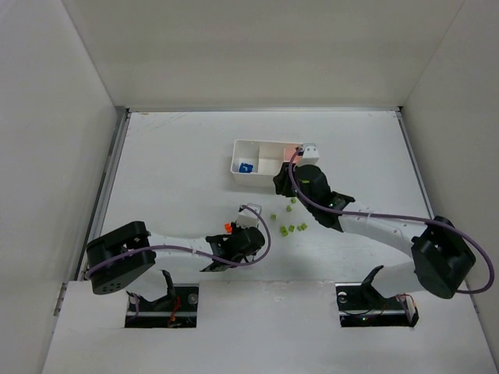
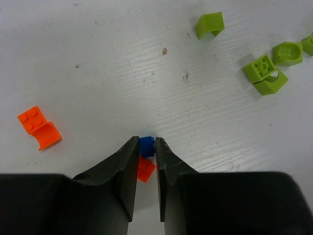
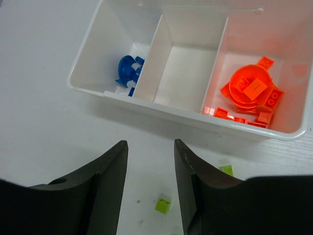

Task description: Sort the legos into containers by color

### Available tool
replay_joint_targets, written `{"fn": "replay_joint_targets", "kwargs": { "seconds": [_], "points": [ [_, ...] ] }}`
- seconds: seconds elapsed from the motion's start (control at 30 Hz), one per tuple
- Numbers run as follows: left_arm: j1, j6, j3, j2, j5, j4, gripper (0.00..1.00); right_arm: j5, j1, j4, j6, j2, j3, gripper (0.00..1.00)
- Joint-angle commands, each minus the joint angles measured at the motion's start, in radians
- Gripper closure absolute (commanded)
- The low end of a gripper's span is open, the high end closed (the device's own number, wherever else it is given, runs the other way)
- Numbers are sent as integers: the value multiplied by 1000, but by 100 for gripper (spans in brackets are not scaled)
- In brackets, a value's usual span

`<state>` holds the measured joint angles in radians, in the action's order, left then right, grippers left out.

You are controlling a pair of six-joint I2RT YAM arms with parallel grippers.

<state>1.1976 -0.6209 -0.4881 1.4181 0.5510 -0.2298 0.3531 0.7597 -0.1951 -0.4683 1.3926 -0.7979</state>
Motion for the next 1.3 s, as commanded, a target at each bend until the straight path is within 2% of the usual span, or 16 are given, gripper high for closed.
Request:
{"fn": "replay_joint_targets", "kwargs": {
  "seconds": [0.0,0.23,0.57,0.8,1.07,1.27],
  "points": [
    [-5,10,-30,-4,3,41,85,33,0,-47,-9,-56,25,51],
    [-45,32,-53,-59,6,23,88,44,2,-37,-43,-133,117,50],
    [-235,61,-156,-122,-72,-29,88,50,69,11,-113,-259,279,50],
    [-358,98,-297,-47,-141,-92,88,55,161,11,-185,-274,359,51],
    [-393,135,-408,27,-151,-94,88,101,214,33,-247,-311,414,51],
    [-454,144,-471,125,-157,-98,88,92,227,37,-231,-311,413,51]
  ]
}}
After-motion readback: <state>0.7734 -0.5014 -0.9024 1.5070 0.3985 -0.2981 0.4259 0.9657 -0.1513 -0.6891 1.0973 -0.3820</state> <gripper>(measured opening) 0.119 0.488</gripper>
